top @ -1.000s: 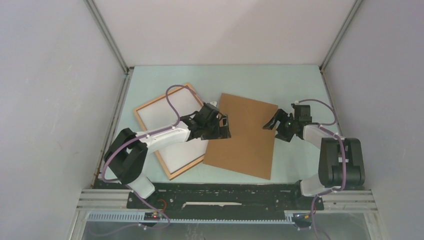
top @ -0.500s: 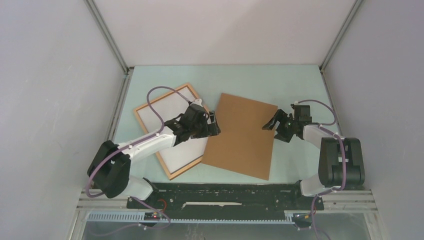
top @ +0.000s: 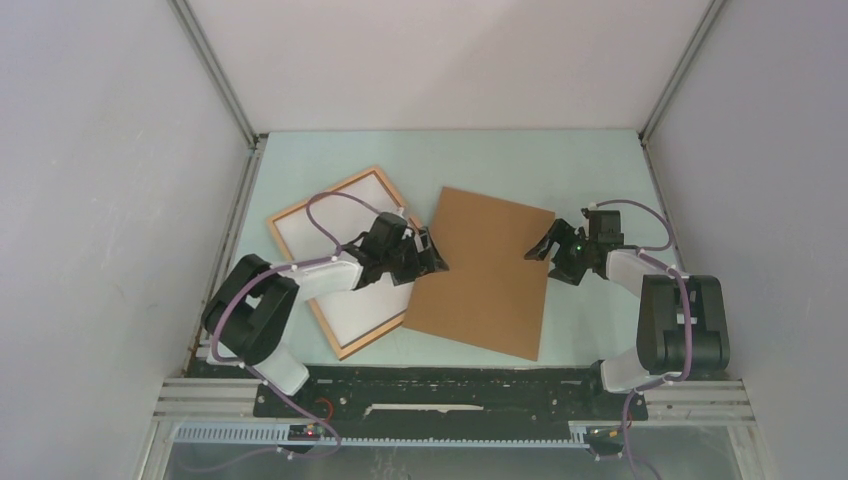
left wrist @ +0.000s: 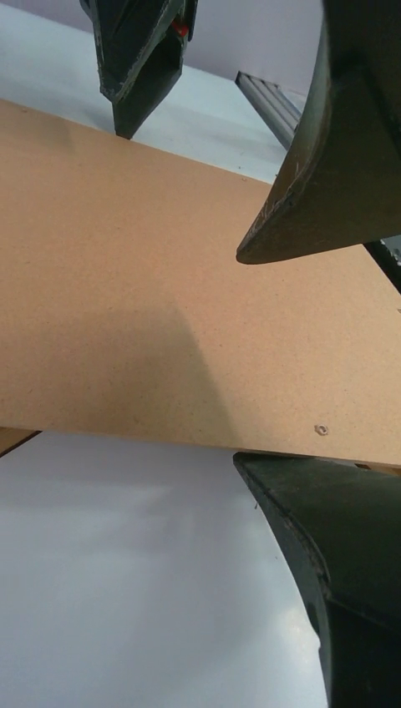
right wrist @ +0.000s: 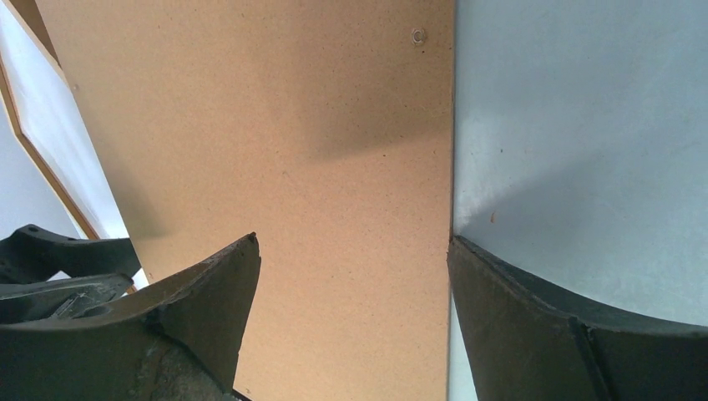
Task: Put the photo into the frame
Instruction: Place the photo frame item in the photo frame, then pick up the photo frame item at the center of the board.
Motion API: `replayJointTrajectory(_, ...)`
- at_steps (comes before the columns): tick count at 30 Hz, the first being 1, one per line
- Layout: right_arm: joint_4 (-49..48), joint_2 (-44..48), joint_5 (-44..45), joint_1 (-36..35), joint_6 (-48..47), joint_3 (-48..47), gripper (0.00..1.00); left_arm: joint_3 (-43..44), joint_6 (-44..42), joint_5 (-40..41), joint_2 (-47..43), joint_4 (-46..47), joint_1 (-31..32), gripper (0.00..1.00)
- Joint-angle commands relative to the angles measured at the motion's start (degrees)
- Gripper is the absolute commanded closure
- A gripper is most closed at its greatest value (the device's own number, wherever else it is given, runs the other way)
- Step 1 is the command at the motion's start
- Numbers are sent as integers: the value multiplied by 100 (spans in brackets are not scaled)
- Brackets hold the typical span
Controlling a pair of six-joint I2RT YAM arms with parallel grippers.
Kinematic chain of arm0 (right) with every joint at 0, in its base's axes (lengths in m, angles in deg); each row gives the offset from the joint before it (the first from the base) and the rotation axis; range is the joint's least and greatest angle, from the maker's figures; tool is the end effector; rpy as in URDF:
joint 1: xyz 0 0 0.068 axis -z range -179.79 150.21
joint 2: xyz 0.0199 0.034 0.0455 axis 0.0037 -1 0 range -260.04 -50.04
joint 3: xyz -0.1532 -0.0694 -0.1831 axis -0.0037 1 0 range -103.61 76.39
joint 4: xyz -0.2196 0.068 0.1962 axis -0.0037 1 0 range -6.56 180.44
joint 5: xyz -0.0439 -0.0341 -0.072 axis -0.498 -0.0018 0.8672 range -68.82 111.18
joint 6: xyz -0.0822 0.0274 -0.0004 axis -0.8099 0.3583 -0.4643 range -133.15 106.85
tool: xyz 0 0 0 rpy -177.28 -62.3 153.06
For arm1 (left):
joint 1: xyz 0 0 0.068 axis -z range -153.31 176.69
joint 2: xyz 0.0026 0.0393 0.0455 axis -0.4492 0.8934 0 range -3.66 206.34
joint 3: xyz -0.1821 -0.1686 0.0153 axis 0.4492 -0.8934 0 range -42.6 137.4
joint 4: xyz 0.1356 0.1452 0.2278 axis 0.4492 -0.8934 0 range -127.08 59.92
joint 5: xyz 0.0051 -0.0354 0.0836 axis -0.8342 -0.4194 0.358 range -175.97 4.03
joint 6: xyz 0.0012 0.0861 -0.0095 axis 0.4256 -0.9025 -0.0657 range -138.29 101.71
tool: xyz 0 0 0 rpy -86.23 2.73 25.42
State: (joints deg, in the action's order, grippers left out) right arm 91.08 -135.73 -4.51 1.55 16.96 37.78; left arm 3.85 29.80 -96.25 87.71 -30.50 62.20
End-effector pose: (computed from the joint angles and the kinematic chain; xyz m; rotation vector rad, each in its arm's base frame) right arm 0.3255 0.0256 0.0648 0.5134 2.5062 0.7652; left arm 0.2991 -0.2302 0.0852 -0.1849 2.5339 -0.8655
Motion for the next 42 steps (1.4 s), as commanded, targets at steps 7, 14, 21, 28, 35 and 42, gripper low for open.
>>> replayJointTrajectory(7, 239, -132, -15, -81, 21, 126, 10, -339, 572, -679, -350, 1070, 0, 34)
replayJointTrajectory(14, 229, -141, -20, -86, 19, 126, 10, -322, 727, -704, -954, 1120, 21, 51)
replayJointTrajectory(21, 230, -128, -10, -94, 21, 127, 10, -225, 859, -546, -1217, 1115, 333, 62)
replayJointTrajectory(28, 238, -137, -14, -99, 20, 126, 10, 328, 459, 154, -1065, 330, 730, 84)
replayJointTrajectory(35, 238, -137, -8, -99, 21, 125, 10, 282, 454, 331, -1270, 289, 755, 97)
replayJointTrajectory(42, 252, -124, -15, -97, 15, 126, 10, 297, 436, 359, -1346, 195, 750, 100)
